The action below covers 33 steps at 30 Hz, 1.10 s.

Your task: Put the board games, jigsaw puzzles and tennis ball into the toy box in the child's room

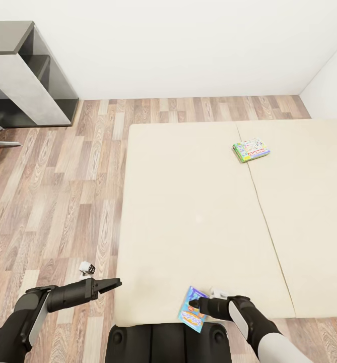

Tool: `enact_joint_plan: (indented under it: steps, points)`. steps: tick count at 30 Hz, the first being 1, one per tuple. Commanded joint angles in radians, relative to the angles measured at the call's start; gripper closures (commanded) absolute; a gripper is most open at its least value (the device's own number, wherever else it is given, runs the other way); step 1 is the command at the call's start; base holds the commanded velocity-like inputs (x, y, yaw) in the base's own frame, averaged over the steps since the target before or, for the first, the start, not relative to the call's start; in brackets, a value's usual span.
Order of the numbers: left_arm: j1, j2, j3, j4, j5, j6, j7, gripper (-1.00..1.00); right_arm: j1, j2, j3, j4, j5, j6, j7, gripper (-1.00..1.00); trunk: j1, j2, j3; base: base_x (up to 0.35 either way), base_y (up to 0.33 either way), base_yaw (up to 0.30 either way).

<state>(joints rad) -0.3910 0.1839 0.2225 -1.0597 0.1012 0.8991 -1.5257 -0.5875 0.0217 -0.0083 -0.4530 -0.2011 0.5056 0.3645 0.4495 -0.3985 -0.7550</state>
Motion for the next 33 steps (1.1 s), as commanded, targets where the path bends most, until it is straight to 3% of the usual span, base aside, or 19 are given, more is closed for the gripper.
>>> enact_joint_plan:
  steps: [1, 8, 17, 33]
  points:
    - [0.000, 0.000, 0.000, 0.000, 0.000, 0.011, -0.003, -1.00, 0.000, 0.000, -0.001, -0.002, -0.006, 0.007, 0.000, -1.00, 0.001, -0.001, -0.001, 0.000, 0.000, 0.000]
    - [0.000, 0.000, 0.000, 0.000, 0.000, 0.010, -0.004, -1.00, 0.000, 0.004, -0.001, -0.003, -0.006, 0.007, 0.002, -1.00, 0.001, -0.001, -0.001, 0.000, 0.000, 0.000]
    - [0.000, 0.003, 0.000, 0.000, 0.000, 0.011, -0.004, -1.00, 0.000, 0.034, -0.001, -0.003, -0.006, 0.007, 0.002, -1.00, 0.001, -0.001, -0.001, 0.000, 0.000, 0.000]
    - [0.000, 0.003, 0.000, 0.000, 0.000, 0.011, -0.004, -1.00, 0.000, 0.039, -0.001, -0.003, -0.006, 0.006, 0.002, -1.00, 0.001, -0.001, -0.001, 0.000, 0.000, 0.000]
